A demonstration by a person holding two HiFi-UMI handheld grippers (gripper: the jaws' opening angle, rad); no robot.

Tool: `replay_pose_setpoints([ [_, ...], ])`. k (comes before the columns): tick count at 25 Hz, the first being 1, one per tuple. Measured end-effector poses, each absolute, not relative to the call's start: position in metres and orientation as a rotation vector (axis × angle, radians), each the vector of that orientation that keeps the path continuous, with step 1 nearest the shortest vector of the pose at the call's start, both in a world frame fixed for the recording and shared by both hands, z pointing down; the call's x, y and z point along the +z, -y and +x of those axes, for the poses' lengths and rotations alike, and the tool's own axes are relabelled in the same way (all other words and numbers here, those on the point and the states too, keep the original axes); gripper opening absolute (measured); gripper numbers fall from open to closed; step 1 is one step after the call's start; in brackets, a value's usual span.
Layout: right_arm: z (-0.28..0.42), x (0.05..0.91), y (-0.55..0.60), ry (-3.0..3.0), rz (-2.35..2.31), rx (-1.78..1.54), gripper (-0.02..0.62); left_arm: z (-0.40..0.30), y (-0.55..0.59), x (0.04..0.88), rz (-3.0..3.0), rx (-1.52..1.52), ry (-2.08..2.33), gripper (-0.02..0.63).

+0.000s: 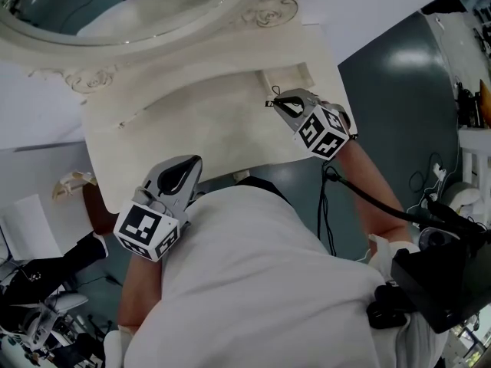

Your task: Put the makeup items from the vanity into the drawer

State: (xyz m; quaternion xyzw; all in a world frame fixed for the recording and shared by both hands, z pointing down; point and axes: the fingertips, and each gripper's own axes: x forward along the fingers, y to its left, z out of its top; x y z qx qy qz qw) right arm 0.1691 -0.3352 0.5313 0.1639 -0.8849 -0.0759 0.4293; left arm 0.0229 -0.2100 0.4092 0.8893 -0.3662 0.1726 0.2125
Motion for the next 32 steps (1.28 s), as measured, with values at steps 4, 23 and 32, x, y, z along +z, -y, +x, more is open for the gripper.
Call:
replay_pose_setpoints([
  [4, 0.190, 0.540, 0.366, 2.172, 0.416, -0.184, 0.012, 0.024, 0.217, 0.408, 2.468, 0.486, 1.022, 0.003],
  [23, 0.206, 0.614, 0.425, 2.057, 0.221, -0.139, 0.012, 0.012, 0.241, 0.416, 2.378, 0.512, 1.108, 0.003],
  [32, 0.201, 0.641, 0.428, 2.014, 0.138, -0.094, 0.014, 0.002, 0.247, 0.420, 2.342, 0.525, 1.132, 0.003],
])
